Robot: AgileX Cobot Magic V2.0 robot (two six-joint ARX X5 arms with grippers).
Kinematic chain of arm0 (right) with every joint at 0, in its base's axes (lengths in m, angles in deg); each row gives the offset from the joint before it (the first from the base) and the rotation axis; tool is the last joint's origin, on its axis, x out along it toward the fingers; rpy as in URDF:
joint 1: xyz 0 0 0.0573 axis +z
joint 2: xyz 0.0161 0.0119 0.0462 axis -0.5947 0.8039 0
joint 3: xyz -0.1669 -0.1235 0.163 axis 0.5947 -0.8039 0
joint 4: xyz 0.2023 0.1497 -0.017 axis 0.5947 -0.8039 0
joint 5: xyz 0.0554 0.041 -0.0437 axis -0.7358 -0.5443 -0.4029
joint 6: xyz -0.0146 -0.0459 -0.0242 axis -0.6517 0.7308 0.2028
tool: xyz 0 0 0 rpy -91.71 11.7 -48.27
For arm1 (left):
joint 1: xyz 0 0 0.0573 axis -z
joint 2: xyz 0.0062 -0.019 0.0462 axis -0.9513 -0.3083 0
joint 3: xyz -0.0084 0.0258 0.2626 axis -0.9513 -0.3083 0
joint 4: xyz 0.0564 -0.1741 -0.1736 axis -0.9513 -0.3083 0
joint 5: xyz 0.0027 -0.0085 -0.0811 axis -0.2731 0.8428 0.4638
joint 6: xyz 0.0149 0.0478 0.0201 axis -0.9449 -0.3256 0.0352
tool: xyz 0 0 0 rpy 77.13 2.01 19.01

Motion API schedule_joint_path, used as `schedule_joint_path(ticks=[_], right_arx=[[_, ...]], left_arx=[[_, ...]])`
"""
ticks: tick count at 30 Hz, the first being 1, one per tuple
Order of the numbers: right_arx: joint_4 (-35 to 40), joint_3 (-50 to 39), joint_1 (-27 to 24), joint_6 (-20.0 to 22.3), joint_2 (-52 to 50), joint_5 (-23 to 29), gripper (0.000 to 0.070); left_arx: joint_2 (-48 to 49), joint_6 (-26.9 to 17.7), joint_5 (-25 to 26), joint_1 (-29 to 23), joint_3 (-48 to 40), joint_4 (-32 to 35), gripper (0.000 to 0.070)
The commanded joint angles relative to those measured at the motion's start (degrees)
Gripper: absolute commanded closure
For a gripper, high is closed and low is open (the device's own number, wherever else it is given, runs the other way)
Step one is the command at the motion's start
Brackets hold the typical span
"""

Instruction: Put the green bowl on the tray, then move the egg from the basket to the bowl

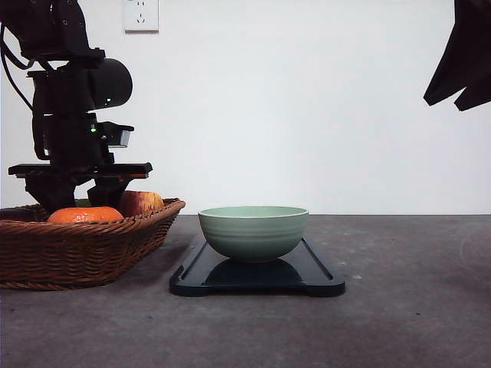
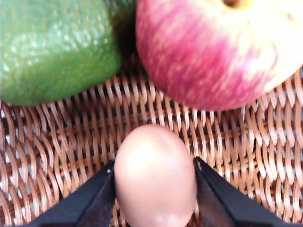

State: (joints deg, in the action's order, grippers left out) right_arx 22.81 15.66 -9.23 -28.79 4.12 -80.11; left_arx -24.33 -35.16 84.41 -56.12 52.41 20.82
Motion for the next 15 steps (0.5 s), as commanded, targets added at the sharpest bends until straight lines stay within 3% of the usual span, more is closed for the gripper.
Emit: schedule_joint_path(ticks=[1, 15], right_arx=[[0.24, 0.15, 0.33, 0.45, 0.37, 0.22, 0.0423], [-0.01, 0.15, 0.31, 0.46, 0.37, 0.22, 0.0423]], left_arx=[[-1.01, -0.18, -0.3, 0.07, 1.3, 0.33, 0.0512], [4.2, -0.2, -0.28, 0.16, 5.4, -6.24, 0.0511]])
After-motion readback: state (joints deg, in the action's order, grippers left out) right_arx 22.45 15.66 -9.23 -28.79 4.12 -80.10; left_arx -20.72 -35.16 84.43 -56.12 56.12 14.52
